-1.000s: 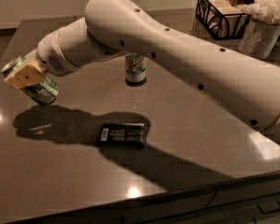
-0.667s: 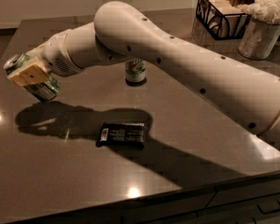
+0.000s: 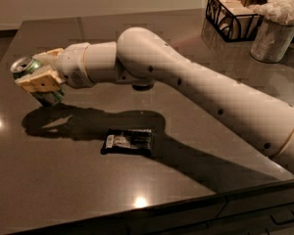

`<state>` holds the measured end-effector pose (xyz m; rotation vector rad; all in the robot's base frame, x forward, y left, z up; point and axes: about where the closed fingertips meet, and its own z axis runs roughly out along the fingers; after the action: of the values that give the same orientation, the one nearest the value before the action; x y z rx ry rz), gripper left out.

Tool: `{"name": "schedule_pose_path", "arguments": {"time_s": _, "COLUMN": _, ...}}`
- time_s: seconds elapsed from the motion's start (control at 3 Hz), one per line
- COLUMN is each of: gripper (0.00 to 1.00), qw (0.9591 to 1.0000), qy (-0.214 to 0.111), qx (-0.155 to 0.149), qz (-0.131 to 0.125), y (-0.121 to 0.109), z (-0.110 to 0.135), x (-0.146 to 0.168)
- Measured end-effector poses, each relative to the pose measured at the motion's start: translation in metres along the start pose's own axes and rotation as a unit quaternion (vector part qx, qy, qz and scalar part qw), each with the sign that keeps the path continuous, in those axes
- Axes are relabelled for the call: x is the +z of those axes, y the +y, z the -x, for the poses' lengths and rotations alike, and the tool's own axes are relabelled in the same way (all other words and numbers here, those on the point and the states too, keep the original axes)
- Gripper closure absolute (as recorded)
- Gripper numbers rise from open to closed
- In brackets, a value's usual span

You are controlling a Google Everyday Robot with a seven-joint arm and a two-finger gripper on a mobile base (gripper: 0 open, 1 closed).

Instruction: Place green can upright

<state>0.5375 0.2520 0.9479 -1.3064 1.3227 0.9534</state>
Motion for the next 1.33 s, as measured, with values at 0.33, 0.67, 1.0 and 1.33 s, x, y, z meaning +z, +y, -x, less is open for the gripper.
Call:
{"name": "schedule_pose_path", "arguments": {"time_s": 0.33, "gripper": 1.0, "qw": 0.9992, "qy": -0.035, "qx": -0.015, "qz": -0.013, "y": -0.003, "z": 0.0, "x": -0.001}}
{"name": "schedule_pose_path", "arguments": {"time_s": 0.67, "gripper": 1.0, "qw": 0.9977, "qy": -0.058, "qx": -0.021, "qz": -0.026, "y": -0.007, "z": -0.002, "x": -0.004}}
{"name": "schedule_pose_path", "arguments": {"time_s": 1.0, "gripper": 1.0, "qw": 0.997, "qy": -0.059, "qx": -0.006, "qz": -0.05, "y": -0.012, "z": -0.007, "x": -0.006}}
{"name": "schedule_pose_path", "arguments": {"time_s": 1.33, "gripper": 1.0, "qw": 0.9954, "qy": -0.056, "qx": 0.023, "qz": -0.075, "y": -0.016, "z": -0.011, "x": -0.009}}
